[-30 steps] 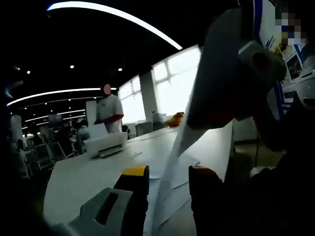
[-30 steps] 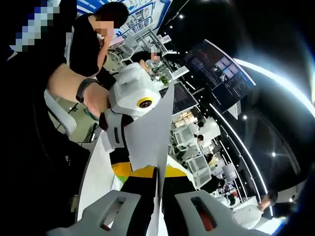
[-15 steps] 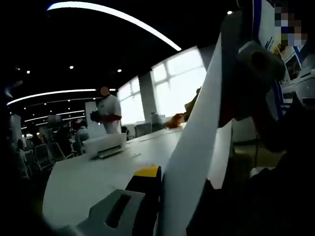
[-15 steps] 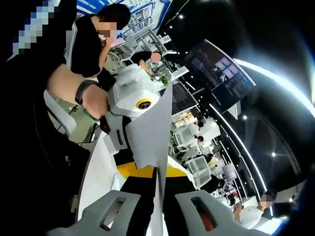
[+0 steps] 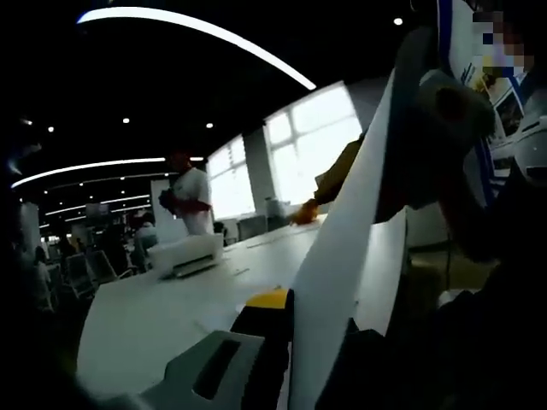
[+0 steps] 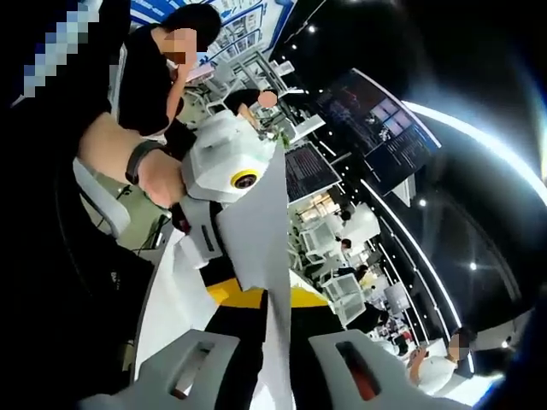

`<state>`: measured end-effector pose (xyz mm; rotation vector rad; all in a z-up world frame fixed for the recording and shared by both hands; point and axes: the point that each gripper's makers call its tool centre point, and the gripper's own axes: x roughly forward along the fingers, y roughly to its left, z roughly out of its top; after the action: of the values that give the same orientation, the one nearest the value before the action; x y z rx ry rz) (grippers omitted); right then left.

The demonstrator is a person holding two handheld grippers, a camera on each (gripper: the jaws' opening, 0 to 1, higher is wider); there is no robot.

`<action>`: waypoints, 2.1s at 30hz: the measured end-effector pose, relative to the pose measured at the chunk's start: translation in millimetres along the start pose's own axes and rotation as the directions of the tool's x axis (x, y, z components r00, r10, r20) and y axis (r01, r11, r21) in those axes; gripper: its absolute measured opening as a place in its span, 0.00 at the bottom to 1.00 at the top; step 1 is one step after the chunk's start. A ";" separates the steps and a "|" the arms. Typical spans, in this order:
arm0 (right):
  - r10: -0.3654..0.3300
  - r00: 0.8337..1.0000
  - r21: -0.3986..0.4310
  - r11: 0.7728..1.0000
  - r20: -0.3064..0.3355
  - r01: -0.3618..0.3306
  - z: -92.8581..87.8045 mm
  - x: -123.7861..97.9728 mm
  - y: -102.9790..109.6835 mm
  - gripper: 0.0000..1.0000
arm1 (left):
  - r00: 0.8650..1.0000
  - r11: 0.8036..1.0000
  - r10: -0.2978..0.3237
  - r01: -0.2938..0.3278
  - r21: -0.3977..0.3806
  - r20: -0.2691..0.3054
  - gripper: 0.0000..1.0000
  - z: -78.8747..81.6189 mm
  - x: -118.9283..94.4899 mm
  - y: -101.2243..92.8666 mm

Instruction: Organize the stack of printing papers by aligning and flattening the scattered papers on the table

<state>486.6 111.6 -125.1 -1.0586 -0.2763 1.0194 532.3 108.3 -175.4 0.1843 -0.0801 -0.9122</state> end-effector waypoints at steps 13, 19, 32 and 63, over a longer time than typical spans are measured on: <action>-0.117 0.993 0.020 0.993 -0.005 0.117 -6.9 -9.1 -22.5 0.28 | 1.000 0.999 0.021 -0.021 -0.026 0.014 0.06 0.4 -2.7 4.7; -0.141 0.990 0.043 0.989 -0.004 0.141 -9.1 -13.5 -29.6 0.30 | 0.999 0.999 0.034 -0.033 -0.038 0.018 0.06 1.0 -3.4 7.0; -0.230 0.973 0.084 0.969 -0.022 0.231 -15.6 -22.2 -44.7 0.61 | 0.996 0.993 0.069 -0.063 -0.100 0.056 0.06 3.4 -10.9 18.5; -0.292 0.946 0.236 0.918 -0.139 0.318 -62.6 -39.1 -61.7 0.83 | 0.977 0.958 0.147 -0.101 -0.268 0.155 0.06 10.2 -32.3 44.7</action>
<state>539.5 36.9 -95.7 -0.7983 -0.2124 0.6951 545.9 159.3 -156.5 -0.1431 -0.1317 -0.8026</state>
